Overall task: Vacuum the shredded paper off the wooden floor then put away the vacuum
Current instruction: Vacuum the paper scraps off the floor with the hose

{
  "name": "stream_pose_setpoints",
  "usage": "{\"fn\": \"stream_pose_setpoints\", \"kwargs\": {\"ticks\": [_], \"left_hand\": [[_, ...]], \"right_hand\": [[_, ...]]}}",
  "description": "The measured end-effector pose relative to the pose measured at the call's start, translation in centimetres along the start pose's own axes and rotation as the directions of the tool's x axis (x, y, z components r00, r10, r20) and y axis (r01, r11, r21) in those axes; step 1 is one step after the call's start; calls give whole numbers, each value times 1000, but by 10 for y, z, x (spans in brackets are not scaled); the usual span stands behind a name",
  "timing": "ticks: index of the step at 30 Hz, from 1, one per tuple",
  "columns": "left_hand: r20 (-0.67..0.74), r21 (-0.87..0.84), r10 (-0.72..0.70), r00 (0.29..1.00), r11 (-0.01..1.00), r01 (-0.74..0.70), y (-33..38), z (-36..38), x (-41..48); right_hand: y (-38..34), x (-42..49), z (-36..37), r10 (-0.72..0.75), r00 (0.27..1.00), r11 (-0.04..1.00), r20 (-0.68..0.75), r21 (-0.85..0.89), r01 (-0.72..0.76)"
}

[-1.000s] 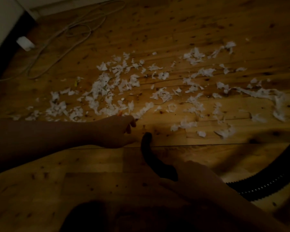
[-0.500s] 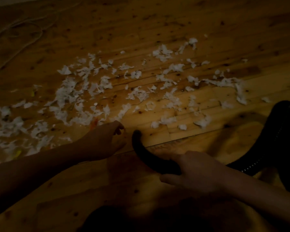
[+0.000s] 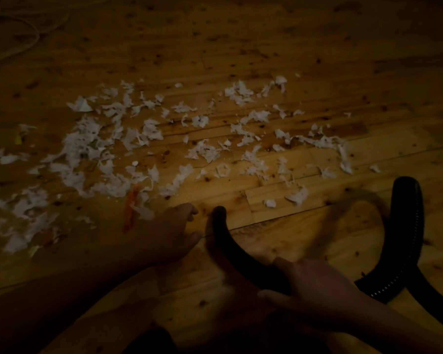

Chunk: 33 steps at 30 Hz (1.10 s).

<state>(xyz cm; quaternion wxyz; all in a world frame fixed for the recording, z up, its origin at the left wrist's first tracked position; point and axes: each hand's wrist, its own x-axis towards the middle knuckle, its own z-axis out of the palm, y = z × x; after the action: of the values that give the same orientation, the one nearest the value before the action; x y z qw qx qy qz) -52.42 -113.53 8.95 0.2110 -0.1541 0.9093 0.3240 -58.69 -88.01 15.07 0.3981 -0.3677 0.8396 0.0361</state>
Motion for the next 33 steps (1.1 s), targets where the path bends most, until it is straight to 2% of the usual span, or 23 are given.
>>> {"fn": "stream_pose_setpoints", "kwargs": {"ticks": [7, 14, 24, 30, 33], "left_hand": [[-33, 28, 20, 999, 999, -19, 8, 1, 9], [-41, 53, 53, 998, 997, -50, 25, 7, 21], [24, 110, 68, 997, 991, -70, 51, 17, 33], [48, 158, 86, 995, 983, -93, 64, 13, 34], [152, 276, 78, 985, 954, -118, 66, 0, 27]], "right_hand": [[7, -3, 3, 43, 999, 999, -33, -22, -44], [22, -14, -1, 89, 982, 996, -164, 14, -88], [36, -27, 7, 140, 989, 988, -53, 79, -135], [50, -32, 7, 183, 979, 979, -89, 110, -173], [63, -37, 10, 212, 970, 974, -121, 103, -200]]}}
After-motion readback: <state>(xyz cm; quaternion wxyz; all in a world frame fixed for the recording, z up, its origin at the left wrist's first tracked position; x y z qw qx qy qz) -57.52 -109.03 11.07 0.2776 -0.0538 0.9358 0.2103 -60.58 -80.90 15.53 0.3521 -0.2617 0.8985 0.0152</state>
